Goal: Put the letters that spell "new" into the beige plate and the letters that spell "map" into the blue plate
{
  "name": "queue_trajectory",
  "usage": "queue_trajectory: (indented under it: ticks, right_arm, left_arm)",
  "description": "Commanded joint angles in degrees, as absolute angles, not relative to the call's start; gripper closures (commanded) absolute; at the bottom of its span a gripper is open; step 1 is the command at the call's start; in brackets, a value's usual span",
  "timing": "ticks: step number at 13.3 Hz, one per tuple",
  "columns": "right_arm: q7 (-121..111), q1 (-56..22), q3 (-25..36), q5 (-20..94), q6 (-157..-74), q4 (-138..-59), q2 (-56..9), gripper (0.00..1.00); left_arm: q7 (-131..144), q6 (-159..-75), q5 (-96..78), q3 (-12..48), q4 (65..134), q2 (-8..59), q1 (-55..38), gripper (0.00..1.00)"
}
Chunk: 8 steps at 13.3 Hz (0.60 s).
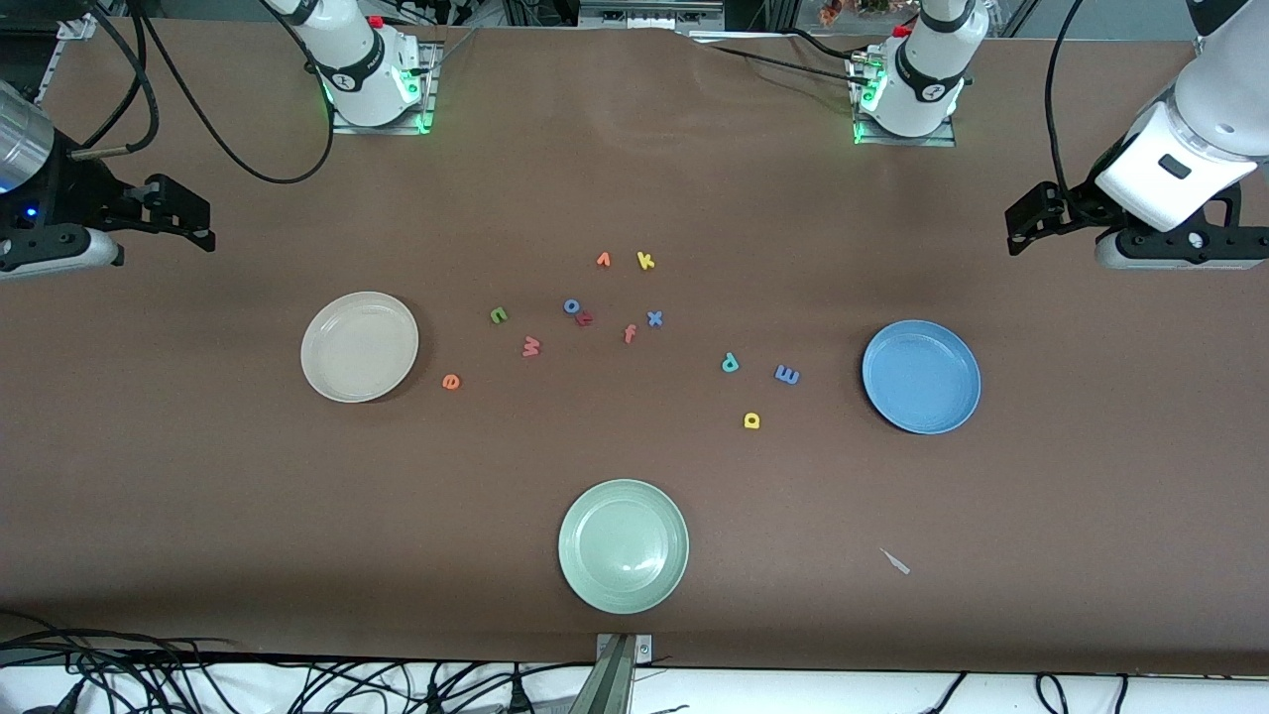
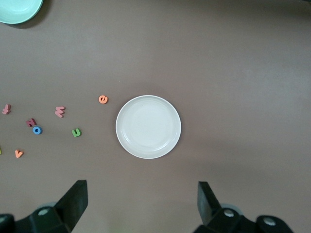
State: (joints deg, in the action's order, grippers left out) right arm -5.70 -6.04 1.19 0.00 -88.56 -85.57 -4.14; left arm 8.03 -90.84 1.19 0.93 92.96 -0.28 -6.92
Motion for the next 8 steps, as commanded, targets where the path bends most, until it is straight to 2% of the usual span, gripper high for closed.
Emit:
queue_trajectory:
  ticks: [1,8]
  right_arm:
    - [-5.89,-5.36,0.79,0.26,-87.63,-84.55,-4.48,0.00]
    - [-6.15,-5.45,0.79,0.26,-87.63,-84.46,-4.39,0.00]
  left_arm:
    - [7.12,-89.74,0.79,0.44,91.93,0.00,-7.12,0.00]
    - [7.03,-89.47,0.79,0.44,91.93,0.00,-6.77,0.00]
